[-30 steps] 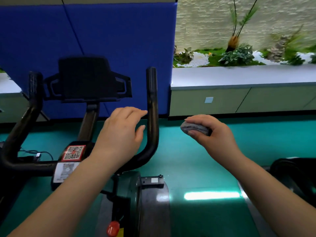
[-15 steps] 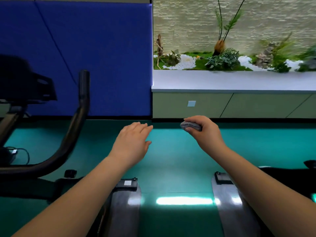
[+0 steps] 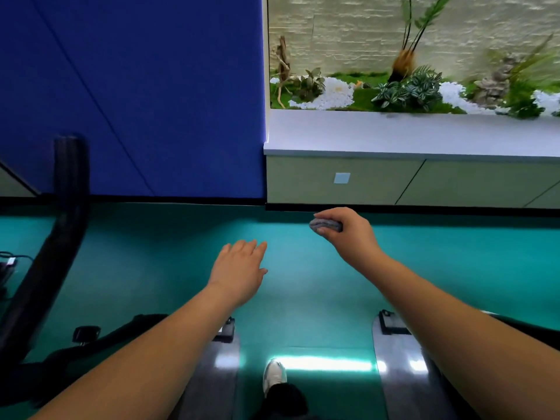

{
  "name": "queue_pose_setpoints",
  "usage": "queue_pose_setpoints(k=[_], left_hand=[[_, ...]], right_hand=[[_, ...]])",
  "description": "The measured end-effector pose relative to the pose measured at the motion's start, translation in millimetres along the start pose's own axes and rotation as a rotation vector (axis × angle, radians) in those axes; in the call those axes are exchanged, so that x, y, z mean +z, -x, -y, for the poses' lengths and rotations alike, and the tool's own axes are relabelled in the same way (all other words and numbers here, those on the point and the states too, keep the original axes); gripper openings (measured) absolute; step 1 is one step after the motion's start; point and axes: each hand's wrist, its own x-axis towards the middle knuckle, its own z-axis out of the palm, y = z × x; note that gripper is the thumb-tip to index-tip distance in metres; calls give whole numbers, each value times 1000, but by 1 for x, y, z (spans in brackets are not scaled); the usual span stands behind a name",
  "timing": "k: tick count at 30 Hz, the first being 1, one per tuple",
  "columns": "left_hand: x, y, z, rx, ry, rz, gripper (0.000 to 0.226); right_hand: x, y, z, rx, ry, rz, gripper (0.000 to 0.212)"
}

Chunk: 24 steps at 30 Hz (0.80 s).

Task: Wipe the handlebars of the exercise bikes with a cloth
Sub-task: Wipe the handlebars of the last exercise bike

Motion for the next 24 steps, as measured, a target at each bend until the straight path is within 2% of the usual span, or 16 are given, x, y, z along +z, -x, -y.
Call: queue_pose_setpoints(k=[13, 17, 20, 24], left_hand=[[14, -135, 65, -73, 37, 129, 61], [14, -179, 90, -146, 31, 100, 62], [12, -217, 112, -228, 11, 100, 62], [8, -264, 139, -332, 66, 137, 59]], right_hand=[[33, -153, -11, 28, 38, 95, 23], [48, -221, -5, -63, 147, 165, 24], [58, -278, 0, -81, 95, 268, 22], [80, -356, 2, -166, 101, 327, 24]])
